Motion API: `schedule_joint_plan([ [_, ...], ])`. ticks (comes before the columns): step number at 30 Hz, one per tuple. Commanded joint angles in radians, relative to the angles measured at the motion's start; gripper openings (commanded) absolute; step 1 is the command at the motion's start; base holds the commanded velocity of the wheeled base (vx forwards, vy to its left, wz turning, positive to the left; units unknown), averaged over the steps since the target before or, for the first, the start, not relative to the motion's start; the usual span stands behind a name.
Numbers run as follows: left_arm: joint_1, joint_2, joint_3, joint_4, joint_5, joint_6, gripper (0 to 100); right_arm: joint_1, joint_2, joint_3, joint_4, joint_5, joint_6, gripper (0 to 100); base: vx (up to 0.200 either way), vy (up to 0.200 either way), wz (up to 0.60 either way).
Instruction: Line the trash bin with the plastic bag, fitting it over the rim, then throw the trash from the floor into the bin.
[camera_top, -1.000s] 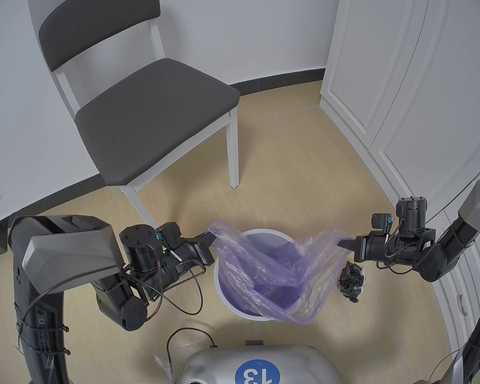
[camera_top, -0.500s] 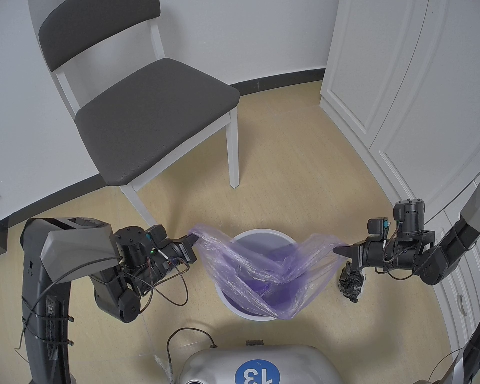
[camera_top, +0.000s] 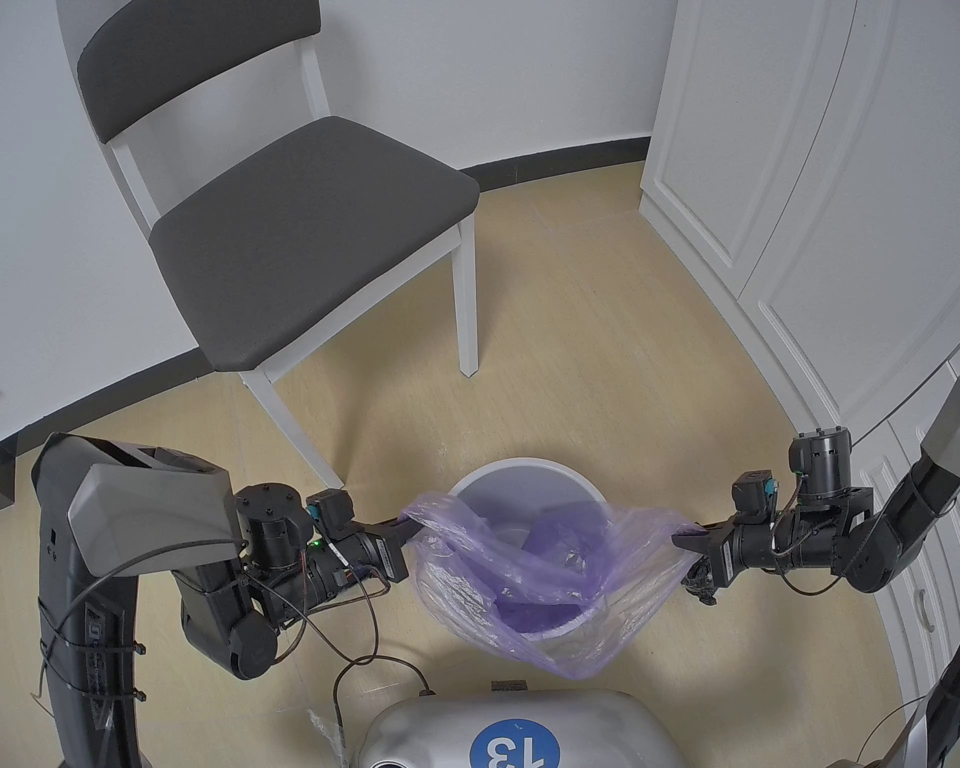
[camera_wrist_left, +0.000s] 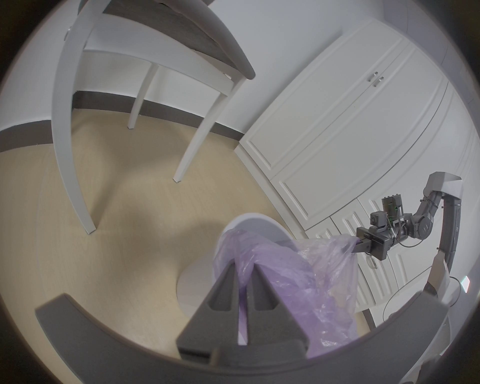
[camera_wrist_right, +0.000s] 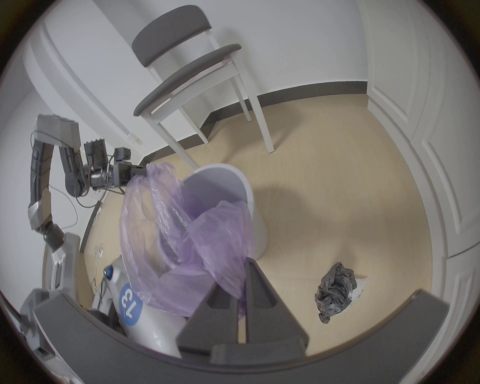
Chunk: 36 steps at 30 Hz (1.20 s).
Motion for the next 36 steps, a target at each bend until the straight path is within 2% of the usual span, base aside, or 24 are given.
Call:
schedule_joint_plan([
  [1, -0.018, -0.008, 0.015, -0.017, 0.000, 0.017, 0, 0.000, 0.010, 0.020, 0.000, 0.001, -0.026, 0, 0.000, 0.000, 0.00],
  [4, -0.018, -0.019, 0.012, -0.017, 0.000, 0.055, 0, 0.000, 0.019, 0.017, -0.008, -0.001, -0.039, 0, 0.000, 0.000, 0.00],
  [8, -0.014, -0.028, -0.011, -0.017, 0.023, 0.060, 0, 0.002, 0.021, -0.005, -0.016, -0.021, -0.020, 0, 0.000, 0.000, 0.00],
  [11, 0.003, -0.030, -0.066, -0.017, 0.082, 0.050, 0, 0.033, 0.049, -0.034, -0.059, -0.081, 0.072, 0, 0.000, 0.000, 0.00],
  [12, 0.005, -0.030, -0.071, -0.017, 0.085, 0.049, 0, 0.037, 0.052, -0.035, -0.066, -0.085, 0.080, 0, 0.000, 0.000, 0.00],
  [13, 0.011, -0.030, -0.085, -0.017, 0.094, 0.047, 0, 0.059, 0.079, -0.040, -0.128, -0.107, 0.132, 0, 0.000, 0.000, 0.00],
  [14, 0.011, -0.030, -0.085, -0.017, 0.094, 0.047, 0, 0.059, 0.079, -0.040, -0.128, -0.107, 0.132, 0, 0.000, 0.000, 0.00],
  [15, 0.009, -0.025, -0.095, -0.017, 0.099, 0.043, 0, 0.075, 0.116, -0.043, -0.218, -0.128, 0.189, 0, 0.000, 0.000, 0.00],
  [17, 0.005, -0.017, -0.120, -0.017, 0.112, 0.021, 0, 0.097, 0.156, -0.043, -0.321, -0.148, 0.248, 0, 0.000, 0.000, 0.00],
  [20, 0.006, 0.003, -0.171, -0.017, 0.160, -0.017, 0, 0.108, 0.191, -0.044, -0.387, -0.165, 0.291, 0, 0.000, 0.000, 0.00],
  [23, 0.013, 0.010, -0.183, -0.017, 0.171, -0.037, 0, 0.111, 0.185, -0.037, -0.365, -0.165, 0.290, 0, 0.000, 0.000, 0.00],
  [27, 0.013, 0.009, -0.151, -0.017, 0.162, -0.037, 0, 0.102, 0.136, -0.040, -0.243, -0.165, 0.271, 0, 0.000, 0.000, 0.00],
  [29, 0.013, 0.010, -0.126, -0.017, 0.128, -0.037, 0, 0.086, 0.104, -0.044, -0.154, -0.165, 0.241, 0, 0.000, 0.000, 0.00],
  [30, 0.013, 0.010, -0.126, -0.017, 0.128, -0.037, 0, 0.086, 0.104, -0.044, -0.154, -0.165, 0.241, 0, 0.000, 0.000, 0.00],
  [32, 0.014, 0.001, -0.069, -0.017, 0.060, -0.031, 0, 0.059, 0.061, -0.043, -0.063, -0.162, 0.173, 0, 0.000, 0.000, 0.00],
  [36, 0.023, -0.030, -0.036, -0.004, 0.022, -0.026, 0, 0.036, 0.033, -0.044, 0.013, -0.156, 0.118, 0, 0.000, 0.000, 0.00],
])
